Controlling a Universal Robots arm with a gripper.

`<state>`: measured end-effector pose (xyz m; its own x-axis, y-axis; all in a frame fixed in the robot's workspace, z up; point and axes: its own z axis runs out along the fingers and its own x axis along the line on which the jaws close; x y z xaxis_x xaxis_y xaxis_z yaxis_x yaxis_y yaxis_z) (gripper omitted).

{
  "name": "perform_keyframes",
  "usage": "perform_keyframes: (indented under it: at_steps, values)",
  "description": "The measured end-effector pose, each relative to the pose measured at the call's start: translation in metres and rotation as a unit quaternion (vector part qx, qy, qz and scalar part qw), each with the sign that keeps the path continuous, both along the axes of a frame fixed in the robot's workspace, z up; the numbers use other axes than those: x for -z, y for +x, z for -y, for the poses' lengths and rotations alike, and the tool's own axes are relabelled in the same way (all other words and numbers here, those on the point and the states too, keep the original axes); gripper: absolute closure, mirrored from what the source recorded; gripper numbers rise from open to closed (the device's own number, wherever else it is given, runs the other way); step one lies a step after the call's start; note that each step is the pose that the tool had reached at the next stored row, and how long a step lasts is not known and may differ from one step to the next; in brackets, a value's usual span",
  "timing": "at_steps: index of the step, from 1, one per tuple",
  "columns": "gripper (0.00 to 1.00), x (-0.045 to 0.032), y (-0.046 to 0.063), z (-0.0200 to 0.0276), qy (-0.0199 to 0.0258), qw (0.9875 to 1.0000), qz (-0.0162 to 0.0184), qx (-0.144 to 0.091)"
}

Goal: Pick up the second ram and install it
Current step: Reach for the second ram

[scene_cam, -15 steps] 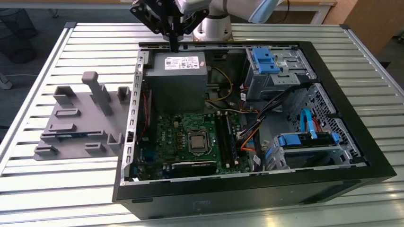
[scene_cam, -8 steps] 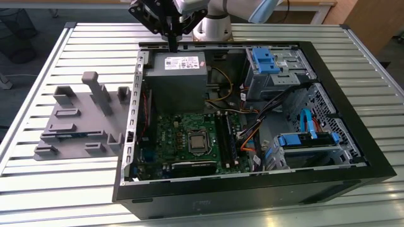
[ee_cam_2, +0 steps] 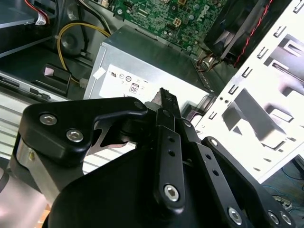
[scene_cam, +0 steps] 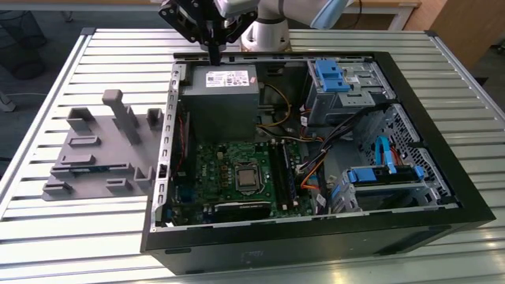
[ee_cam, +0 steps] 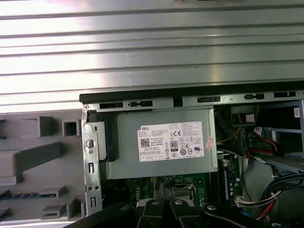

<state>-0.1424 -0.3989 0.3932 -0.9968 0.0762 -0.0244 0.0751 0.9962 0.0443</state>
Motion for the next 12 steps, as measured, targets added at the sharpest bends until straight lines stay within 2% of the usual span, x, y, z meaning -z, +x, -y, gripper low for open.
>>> perform_keyframes:
  at_steps: [12]
  values:
    - [0.89,0.0001,-0.0029,0.0000,0.0000,1.0000,0.0000,0.000]
